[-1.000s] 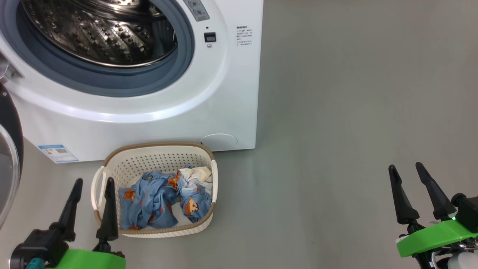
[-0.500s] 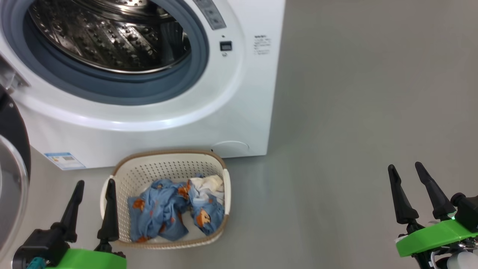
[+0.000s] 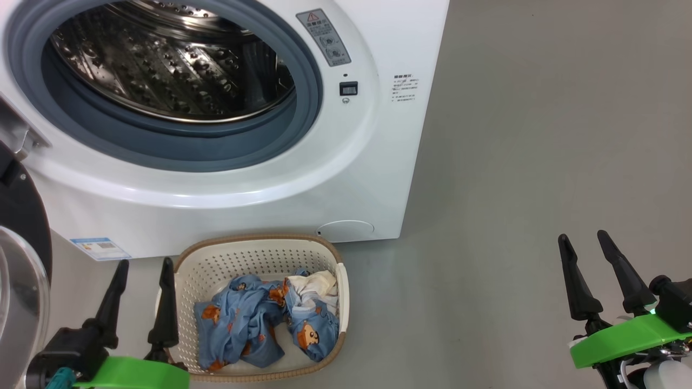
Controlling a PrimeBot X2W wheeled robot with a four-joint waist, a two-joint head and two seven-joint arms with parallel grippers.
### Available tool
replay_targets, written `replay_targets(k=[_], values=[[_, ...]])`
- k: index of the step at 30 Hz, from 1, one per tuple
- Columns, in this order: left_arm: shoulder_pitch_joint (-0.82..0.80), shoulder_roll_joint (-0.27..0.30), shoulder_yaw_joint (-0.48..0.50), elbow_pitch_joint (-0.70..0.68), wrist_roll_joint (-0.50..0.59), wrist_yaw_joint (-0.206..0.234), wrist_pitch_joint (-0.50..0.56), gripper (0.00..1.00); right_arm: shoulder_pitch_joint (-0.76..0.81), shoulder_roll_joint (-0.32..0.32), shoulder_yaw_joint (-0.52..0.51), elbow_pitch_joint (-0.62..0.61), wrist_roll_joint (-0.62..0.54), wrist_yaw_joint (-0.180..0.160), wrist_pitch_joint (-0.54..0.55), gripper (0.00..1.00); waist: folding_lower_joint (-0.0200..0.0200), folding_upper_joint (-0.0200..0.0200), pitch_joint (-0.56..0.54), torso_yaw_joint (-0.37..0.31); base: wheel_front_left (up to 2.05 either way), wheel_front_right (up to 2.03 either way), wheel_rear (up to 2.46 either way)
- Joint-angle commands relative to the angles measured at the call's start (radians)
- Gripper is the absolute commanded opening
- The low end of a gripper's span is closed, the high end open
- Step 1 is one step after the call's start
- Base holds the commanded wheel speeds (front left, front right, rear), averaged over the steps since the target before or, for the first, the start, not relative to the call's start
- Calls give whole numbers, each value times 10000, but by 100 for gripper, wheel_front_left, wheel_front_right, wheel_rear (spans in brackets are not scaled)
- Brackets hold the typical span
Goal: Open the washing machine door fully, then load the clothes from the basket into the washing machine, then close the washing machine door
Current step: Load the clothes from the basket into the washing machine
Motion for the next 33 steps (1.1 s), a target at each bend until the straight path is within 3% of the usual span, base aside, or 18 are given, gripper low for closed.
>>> replay_targets(k=[1, 15, 33], values=[[-271, 141, 297, -129, 120, -48, -63, 100, -169, -156, 209, -218, -15, 46, -122, 100, 0, -1, 0, -1, 0, 0, 0], [-505, 56, 193, 1018, -31, -48, -63, 100, -372, -118, 382, -280, -61, 46, -122, 100, 0, -1, 286, -76, 0, 0, 0], [-2434, 190, -791, 4858, -289, -48, -63, 100, -1287, 12, 490, -505, -138, 46, -122, 100, 0, -1, 2028, -394, 0, 0, 0]])
